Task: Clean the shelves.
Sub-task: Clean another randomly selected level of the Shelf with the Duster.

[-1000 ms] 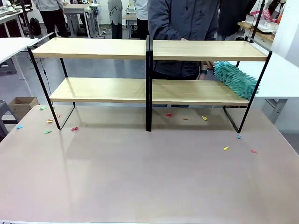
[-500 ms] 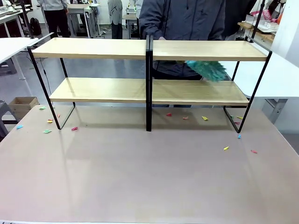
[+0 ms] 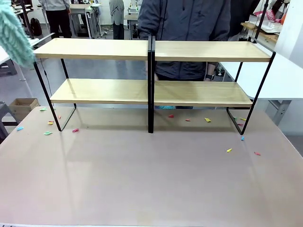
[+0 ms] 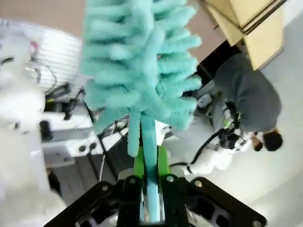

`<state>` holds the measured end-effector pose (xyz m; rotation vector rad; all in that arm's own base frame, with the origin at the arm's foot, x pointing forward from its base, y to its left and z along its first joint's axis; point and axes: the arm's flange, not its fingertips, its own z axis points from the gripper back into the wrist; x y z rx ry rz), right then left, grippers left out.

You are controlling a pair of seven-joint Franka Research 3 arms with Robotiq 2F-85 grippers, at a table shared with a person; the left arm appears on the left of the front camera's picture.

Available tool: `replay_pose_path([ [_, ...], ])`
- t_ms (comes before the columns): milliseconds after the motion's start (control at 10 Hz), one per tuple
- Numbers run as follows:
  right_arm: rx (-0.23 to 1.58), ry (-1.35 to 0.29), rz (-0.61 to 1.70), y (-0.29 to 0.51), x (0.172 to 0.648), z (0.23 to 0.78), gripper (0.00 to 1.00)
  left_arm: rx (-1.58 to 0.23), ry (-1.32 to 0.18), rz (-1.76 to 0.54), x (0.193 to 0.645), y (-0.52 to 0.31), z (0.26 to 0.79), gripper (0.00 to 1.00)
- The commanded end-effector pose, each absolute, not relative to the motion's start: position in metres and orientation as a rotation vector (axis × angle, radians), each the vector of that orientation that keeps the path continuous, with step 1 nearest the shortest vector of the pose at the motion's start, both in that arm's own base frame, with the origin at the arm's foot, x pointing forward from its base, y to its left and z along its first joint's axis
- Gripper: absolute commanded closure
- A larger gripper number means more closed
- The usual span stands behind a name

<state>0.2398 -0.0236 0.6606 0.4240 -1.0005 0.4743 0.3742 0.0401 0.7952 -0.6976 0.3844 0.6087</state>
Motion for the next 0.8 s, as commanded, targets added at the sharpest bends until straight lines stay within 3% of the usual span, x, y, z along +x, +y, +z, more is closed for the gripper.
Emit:
replay_pose_path([
  [0,0.426,-1.002,0.473,-0.024,0.24,0.66,0.0,-0.827,0.048,0.529,0.225,0.012,0.591,0.88],
  [200,0.426,-1.002,0.473,-0.024,0.24,0.66,0.0,-0.898,-0.085,0.178,0.234,0.014,0.611,0.88],
  [300,0.426,-1.002,0.473,-0.024,0.24,0.66,0.0,-0.932,-0.08,-0.088,0.238,0.014,0.621,0.88],
  [400,0.426,-1.002,0.473,-0.024,0.24,0.66,0.0,-0.818,0.018,0.384,0.299,0.059,0.728,0.88],
  [700,0.426,-1.002,0.473,-0.024,0.24,0.66,0.0,-0.818,0.018,0.384,0.299,0.059,0.728,0.88],
])
